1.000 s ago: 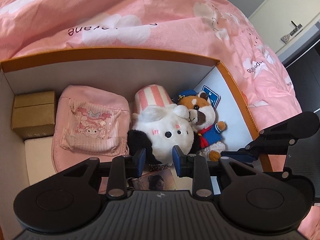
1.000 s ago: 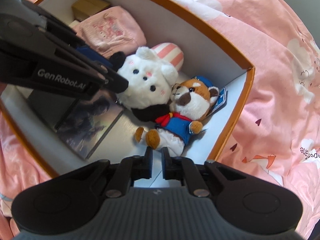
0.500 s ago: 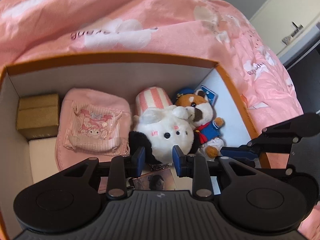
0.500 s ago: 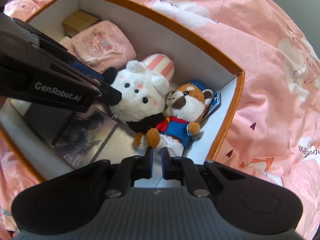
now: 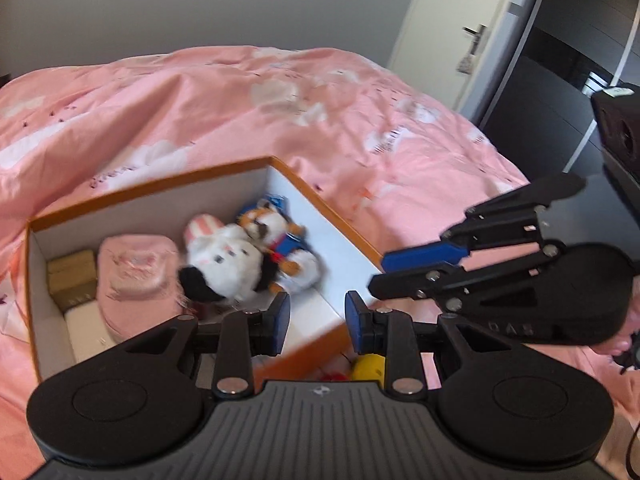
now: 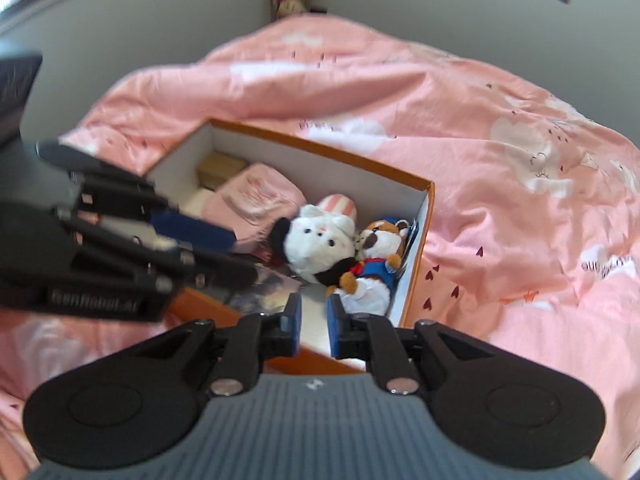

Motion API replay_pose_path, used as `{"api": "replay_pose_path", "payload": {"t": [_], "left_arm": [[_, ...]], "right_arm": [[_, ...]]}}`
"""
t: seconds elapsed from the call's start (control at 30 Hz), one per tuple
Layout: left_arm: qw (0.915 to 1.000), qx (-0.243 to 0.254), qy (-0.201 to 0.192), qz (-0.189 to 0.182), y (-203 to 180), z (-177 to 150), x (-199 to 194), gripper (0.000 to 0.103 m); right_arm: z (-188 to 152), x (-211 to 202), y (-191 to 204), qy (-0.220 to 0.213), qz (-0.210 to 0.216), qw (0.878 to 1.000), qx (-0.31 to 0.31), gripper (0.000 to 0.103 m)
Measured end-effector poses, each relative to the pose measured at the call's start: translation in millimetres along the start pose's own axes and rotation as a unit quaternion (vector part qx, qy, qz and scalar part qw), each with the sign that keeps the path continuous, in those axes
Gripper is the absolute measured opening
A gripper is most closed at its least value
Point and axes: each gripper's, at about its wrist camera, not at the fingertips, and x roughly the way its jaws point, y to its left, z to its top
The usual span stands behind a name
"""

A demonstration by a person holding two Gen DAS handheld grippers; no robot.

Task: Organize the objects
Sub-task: 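Grasp the orange crocheted ball with the left gripper while the right gripper grasps the yellow tape measure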

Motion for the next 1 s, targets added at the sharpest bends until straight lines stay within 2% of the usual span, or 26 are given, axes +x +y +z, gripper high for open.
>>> {"api": "replay_pose_path", "payload": {"t": [0.1,0.2,0.23,0.37,0.43,0.5,0.67,1.0], "left_arm": [[0.9998,0.016,0.012,-0.003,-14,-22,5,0.033],[0.9992,0.016,0.034,0.008,-17,-44,24,0.033],[0.9989,0.018,0.042,0.01,-17,-51,32,0.034],[0.9966,0.033,0.067,0.035,-20,-73,58,0.045],[0.9953,0.043,0.075,0.044,-21,-80,68,0.046],[0.9937,0.052,0.085,0.052,-23,-86,79,0.048],[0.9925,0.063,0.088,0.059,-26,-91,95,0.055],[0.9924,0.087,0.071,0.05,-35,-92,102,0.051]], "right_arm": [[-25,-10,5,-0.013,-0.014,0.999,0.025,0.028],[-53,-5,6,-0.004,-0.026,0.998,0.055,0.036],[-63,0,6,0.002,-0.033,0.998,0.061,0.038],[-95,24,2,0.034,-0.066,0.994,0.086,0.038],[-106,34,0,0.045,-0.075,0.992,0.086,0.039],[-113,42,-2,0.055,-0.076,0.992,0.087,0.043],[-122,60,-10,0.075,-0.069,0.99,0.1,0.045],[-129,71,-22,0.09,-0.053,0.987,0.12,0.046]]}}
